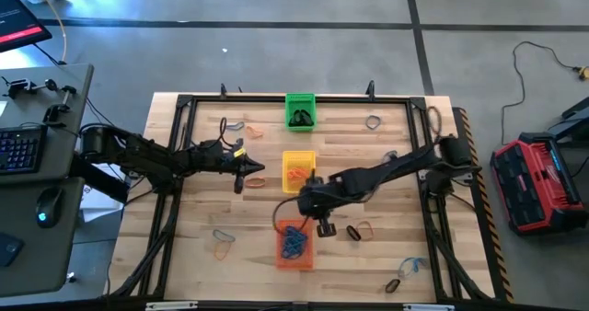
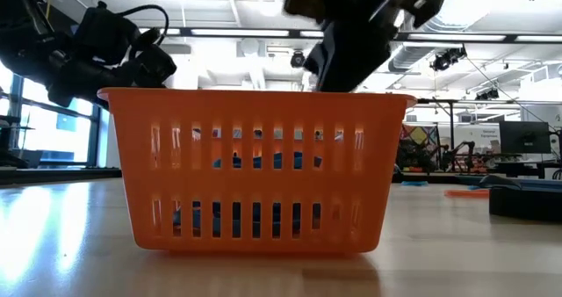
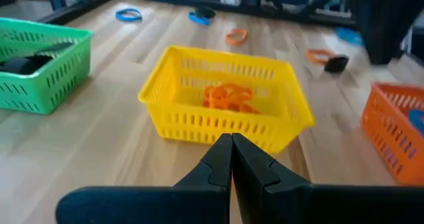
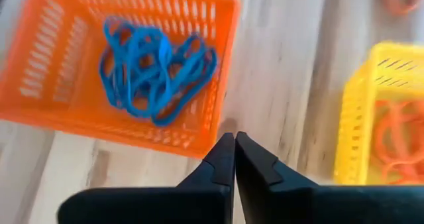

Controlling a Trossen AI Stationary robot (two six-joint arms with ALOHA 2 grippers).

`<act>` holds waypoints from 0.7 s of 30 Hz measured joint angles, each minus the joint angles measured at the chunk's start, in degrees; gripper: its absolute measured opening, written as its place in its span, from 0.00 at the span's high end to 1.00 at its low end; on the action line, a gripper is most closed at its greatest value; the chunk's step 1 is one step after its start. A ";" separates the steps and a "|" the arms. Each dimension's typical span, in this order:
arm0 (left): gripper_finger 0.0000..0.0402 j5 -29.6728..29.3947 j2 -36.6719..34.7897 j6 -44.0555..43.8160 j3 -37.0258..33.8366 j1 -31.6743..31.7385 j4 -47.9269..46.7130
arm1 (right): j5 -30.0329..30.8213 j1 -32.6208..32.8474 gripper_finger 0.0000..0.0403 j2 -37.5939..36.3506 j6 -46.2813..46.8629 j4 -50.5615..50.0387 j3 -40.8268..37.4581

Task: Sort rubber bands into baskets
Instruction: Put the orange rubber band into the yellow bin

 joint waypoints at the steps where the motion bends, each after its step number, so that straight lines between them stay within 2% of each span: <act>1: 1.00 0.25 0.02 0.24 -0.01 -0.06 -0.42 | 0.88 0.05 1.00 -2.10 0.81 2.92 -2.61; 6: 1.00 0.46 0.00 0.54 0.01 -0.04 -3.55 | 4.81 0.14 1.00 -12.12 5.46 14.58 -14.68; 10: 1.00 0.52 0.00 2.08 1.86 -0.04 -12.50 | 9.29 1.45 1.00 -18.67 7.30 20.09 -20.96; 15: 0.97 -0.11 -0.01 2.40 6.57 -0.68 -27.42 | 15.50 3.47 1.00 -23.21 7.28 21.15 -24.76; 21: 0.86 -0.32 -0.02 5.30 11.36 -3.60 -39.83 | 18.69 5.31 1.00 -24.02 7.28 21.00 -25.69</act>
